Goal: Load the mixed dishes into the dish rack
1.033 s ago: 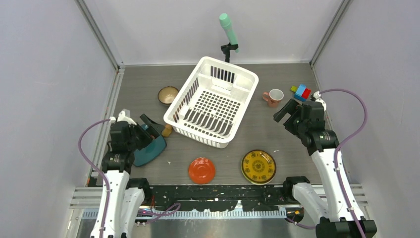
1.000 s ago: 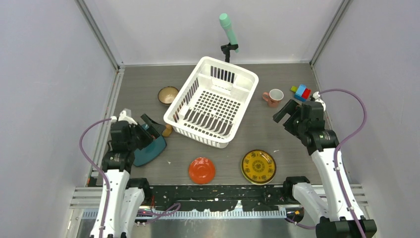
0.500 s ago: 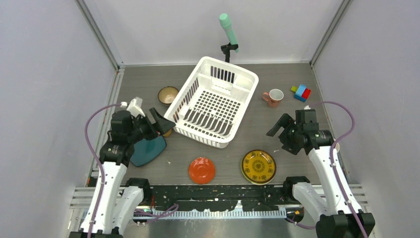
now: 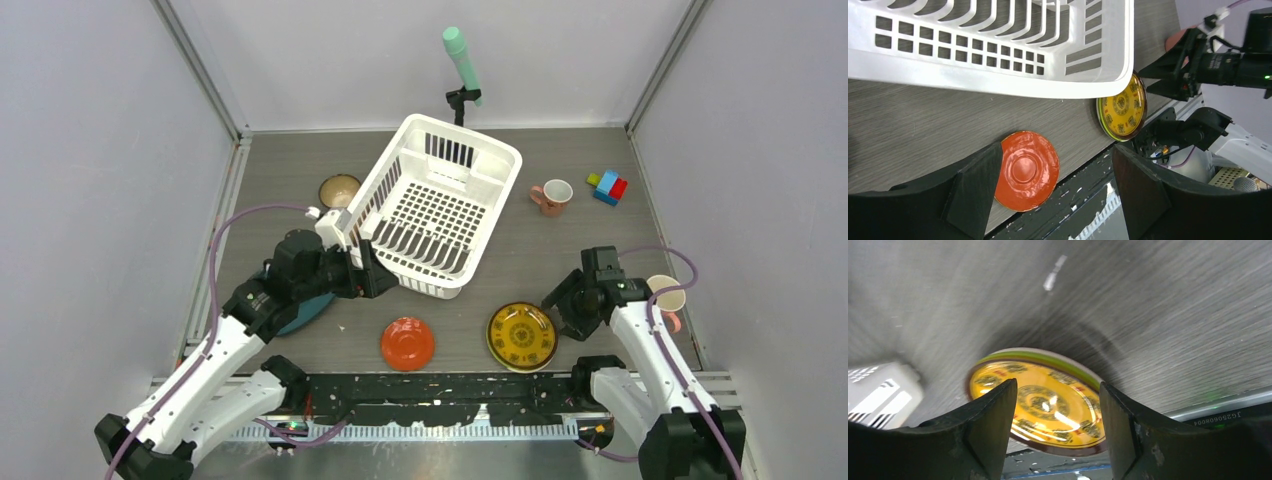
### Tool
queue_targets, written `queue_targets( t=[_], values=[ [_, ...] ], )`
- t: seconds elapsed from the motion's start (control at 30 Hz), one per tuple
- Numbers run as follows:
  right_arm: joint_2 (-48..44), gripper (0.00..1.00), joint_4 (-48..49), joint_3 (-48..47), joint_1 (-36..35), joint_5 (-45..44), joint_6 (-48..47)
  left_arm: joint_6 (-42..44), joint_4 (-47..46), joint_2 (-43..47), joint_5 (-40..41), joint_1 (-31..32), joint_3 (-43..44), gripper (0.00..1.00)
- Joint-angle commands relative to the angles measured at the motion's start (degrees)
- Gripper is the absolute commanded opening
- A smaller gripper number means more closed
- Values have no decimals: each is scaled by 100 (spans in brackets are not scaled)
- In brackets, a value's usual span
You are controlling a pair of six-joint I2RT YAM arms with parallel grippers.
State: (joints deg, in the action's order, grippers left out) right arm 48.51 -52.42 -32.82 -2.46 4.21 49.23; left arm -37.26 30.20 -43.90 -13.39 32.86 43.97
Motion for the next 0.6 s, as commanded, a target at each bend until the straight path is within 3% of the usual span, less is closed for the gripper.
queue_targets(
  t=[0.0, 0.2, 0.33, 0.37, 0.43, 0.57],
  values=[
    [193, 68, 493, 394, -26, 77, 272, 43, -427, 127, 129, 75, 167, 83],
    [387, 64, 839, 617, -27, 224, 260, 193, -297, 121, 115, 66, 252, 83],
    [559, 40, 1159, 720, -25, 434, 322, 256, -269, 38, 115, 70, 293, 83],
    [630, 28, 1189, 679, -21, 402, 323, 274, -262, -1, 120, 77, 308, 83],
    [715, 15, 1173, 544, -26, 287, 301, 311, -248, -37, 137, 78, 338, 83],
    [807, 4, 1161, 255, -25, 32, 265, 394, -218, -64, 249, 76, 370, 83]
  ],
)
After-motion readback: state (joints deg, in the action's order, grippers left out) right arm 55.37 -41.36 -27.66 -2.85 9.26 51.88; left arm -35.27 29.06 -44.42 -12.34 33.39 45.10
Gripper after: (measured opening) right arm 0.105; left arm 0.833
